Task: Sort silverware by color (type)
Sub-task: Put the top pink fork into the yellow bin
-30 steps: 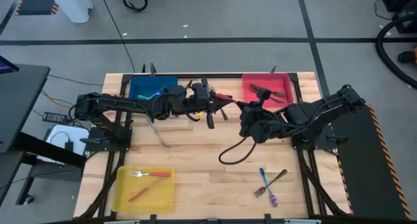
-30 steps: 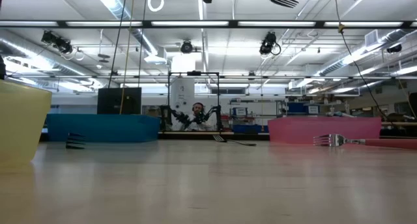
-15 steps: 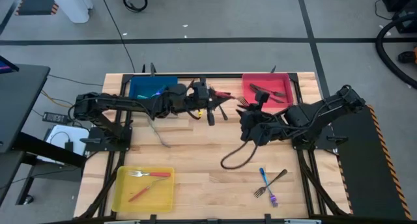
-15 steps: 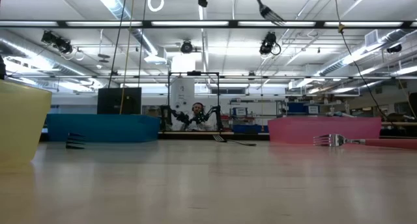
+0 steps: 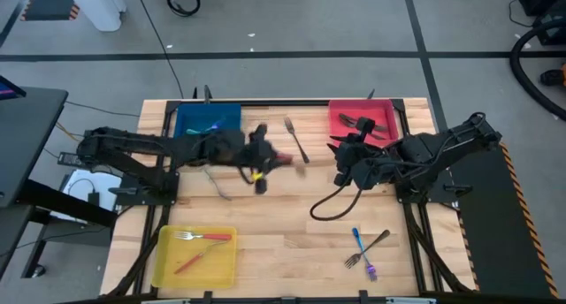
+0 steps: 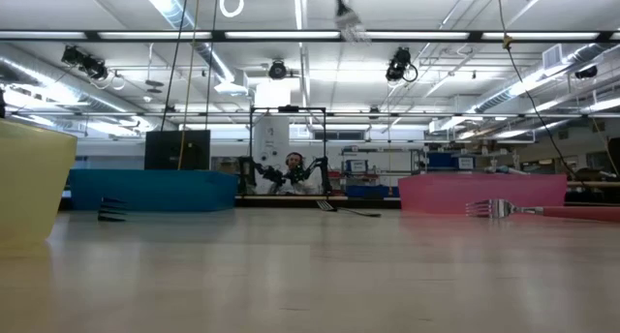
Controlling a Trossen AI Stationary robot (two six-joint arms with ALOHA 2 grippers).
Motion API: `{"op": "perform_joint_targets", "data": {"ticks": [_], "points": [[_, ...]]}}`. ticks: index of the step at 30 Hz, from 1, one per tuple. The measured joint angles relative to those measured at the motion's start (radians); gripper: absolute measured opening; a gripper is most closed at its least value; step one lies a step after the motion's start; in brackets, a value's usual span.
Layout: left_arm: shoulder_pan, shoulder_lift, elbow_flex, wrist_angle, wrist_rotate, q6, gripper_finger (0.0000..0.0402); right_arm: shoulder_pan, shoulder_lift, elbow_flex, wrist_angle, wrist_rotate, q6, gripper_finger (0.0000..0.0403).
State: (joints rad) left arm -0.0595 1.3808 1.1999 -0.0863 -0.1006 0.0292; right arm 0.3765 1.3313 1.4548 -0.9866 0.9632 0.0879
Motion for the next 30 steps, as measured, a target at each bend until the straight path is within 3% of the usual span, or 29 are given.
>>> {"op": "perform_joint_targets", "data": {"ticks": [11,16,23,30], "points": [[-0.193,-0.140,0.000,-0.486,0.003,-0.316,0.0030,-0.001,-0.001,0.000,-0.039,0.000,0.024,0.0103],[-0.289,-0.155,-0.001,-0.748,0.011,-0.492,0.0031,-0.001,-0.001,0.000,-0.038,-0.015,0.052,0.0103],[-0.421,-0.153,-0.001,-0.995,0.077,-0.743,0.0031,-0.002,-0.001,0.000,-0.034,-0.020,0.086,0.0103],[-0.515,-0.152,-0.074,-1.003,0.079,-0.972,0.0032,-0.023,-0.001,0.000,-0.034,-0.023,0.070,0.0103]]}}
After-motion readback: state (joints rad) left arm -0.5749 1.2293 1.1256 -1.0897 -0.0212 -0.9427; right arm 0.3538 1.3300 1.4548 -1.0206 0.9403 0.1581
